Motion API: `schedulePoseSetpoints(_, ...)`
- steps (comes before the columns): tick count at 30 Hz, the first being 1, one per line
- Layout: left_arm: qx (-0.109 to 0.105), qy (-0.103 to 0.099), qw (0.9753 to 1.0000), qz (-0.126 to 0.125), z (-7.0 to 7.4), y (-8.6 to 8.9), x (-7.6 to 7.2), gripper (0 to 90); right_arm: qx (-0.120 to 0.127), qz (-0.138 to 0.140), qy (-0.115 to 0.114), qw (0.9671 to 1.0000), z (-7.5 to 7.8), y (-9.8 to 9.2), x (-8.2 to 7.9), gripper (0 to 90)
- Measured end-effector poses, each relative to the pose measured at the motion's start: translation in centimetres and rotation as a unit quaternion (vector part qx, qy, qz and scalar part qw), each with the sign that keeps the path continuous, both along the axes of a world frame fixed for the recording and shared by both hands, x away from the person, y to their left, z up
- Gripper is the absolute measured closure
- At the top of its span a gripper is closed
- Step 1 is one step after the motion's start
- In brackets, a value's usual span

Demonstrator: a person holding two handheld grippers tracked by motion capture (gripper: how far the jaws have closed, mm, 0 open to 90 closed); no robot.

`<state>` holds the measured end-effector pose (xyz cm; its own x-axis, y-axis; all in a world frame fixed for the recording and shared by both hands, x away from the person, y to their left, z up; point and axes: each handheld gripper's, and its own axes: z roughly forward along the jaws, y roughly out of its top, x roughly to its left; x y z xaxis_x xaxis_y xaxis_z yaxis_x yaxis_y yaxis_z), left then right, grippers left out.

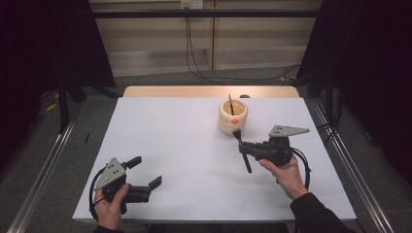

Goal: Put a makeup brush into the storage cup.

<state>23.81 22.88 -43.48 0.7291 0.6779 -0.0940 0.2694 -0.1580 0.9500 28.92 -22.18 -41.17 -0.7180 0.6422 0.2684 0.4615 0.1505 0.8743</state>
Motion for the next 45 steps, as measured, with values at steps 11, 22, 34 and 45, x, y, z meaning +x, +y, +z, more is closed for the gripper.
schedulePoseSetpoints(11, -0.002, 0.0, 1.0, -0.002, 0.0, 0.0, 0.0, 1.8, 0.027, -0.012, -0.039, 0.9988, 0.7, -0.5, -0.1, 79.0)
schedulePoseSetpoints(22, -0.012, 0.003, 0.9999, 0.005, -0.1, 0.1, 0.1, 1.3, 0.034, -0.014, -0.046, 0.9982, 1.2, -0.7, 0.5, 79.0)
schedulePoseSetpoints(34, -0.033, 0.003, 0.9994, 0.009, -0.2, -0.2, 0.1, 1.2, 0.038, -0.011, -0.063, 0.9973, 2.8, -0.1, 2.1, 78.9)
schedulePoseSetpoints(45, -0.012, 0.0, 0.9999, 0.0, -0.2, 0.0, 0.2, 1.2, 0.039, -0.029, -0.073, 0.9961, 4.1, -0.4, 4.3, 79.0)
